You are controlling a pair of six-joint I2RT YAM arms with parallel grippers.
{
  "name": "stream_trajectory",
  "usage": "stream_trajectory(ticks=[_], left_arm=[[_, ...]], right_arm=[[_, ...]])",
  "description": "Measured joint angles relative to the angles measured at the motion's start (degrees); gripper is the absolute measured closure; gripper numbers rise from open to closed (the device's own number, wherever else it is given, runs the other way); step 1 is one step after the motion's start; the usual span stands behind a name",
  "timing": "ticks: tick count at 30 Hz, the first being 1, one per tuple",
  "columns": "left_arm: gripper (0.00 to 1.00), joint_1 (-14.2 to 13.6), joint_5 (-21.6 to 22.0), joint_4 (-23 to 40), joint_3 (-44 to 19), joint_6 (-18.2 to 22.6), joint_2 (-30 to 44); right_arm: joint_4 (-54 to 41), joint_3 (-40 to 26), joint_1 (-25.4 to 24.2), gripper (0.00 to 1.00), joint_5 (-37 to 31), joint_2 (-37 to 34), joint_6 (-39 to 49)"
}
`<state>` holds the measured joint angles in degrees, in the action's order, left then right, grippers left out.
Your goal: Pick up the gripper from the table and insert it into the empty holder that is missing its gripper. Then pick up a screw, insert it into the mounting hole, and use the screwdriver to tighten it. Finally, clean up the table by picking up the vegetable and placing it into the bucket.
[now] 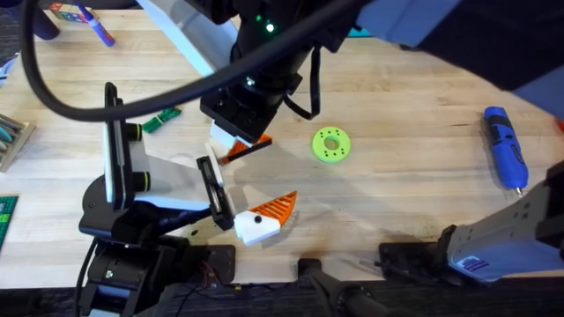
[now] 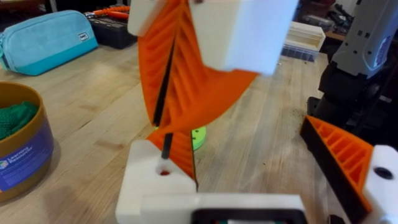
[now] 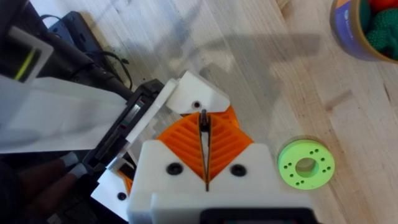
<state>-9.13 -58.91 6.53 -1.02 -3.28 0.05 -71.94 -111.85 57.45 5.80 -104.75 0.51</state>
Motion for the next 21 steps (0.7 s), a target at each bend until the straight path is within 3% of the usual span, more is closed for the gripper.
stream_trajectory(ticks=[21], left_arm=[[0.009, 0.0, 0.02, -0.02, 0.0, -0.19, 0.0]], right_arm=[[-1.21, -3.56, -0.72, 0.989, -0.15, 1.37, -0.06]])
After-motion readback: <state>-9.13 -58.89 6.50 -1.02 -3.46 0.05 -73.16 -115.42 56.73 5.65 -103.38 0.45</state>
